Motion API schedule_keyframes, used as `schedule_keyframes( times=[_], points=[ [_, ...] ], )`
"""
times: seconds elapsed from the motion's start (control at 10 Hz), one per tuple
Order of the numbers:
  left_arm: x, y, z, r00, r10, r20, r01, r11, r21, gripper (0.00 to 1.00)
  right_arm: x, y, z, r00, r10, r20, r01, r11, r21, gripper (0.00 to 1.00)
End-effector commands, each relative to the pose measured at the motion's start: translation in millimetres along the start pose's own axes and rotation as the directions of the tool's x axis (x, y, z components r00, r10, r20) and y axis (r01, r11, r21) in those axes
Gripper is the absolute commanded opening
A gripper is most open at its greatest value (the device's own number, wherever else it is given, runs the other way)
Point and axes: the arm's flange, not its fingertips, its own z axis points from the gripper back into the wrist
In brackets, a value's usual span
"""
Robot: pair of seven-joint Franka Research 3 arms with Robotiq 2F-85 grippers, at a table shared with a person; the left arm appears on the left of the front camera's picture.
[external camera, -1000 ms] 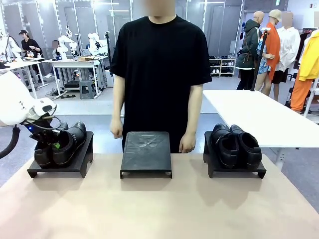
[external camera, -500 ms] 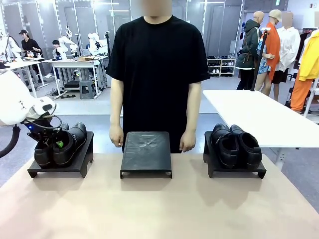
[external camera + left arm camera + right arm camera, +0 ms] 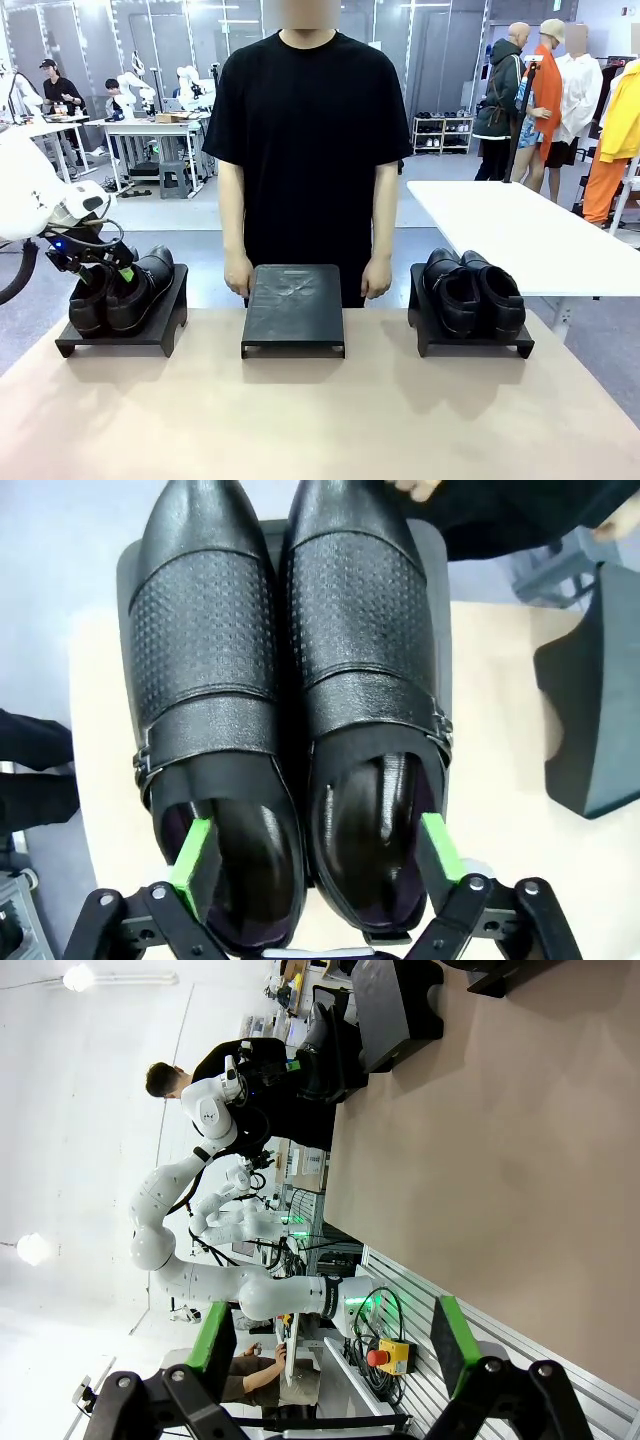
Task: Place the shoes on the stand as instructed by the person.
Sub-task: Pick up another pair of Shoes and place it on the Shoes Stand indicated by the person.
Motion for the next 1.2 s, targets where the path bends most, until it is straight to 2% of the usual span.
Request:
schedule_keyframes(
  times=[0.0,0.1,1.1],
  points=[
    [-8.4,-3.6,3.1,0.999,0.029,-0.019,-0.029,1.0,0.004,1.0,-0.3,0.5,1.4,1.0,0.022,-0.002,-0.022,1.0,0.005,1.0],
    [0.0,0.0,0.0,1.0,0.0,0.0,0.0,1.0,0.0,1.0,-0.3,0.5,1.4,1.0,0.022,-0.002,-0.022,1.0,0.005,1.0],
    [0.0,0.0,0.0,1.0,0.0,0.0,0.0,1.0,0.0,1.0,-0.3,0.5,1.4,1.0,0.022,-0.002,-0.022,1.0,0.005,1.0]
  ],
)
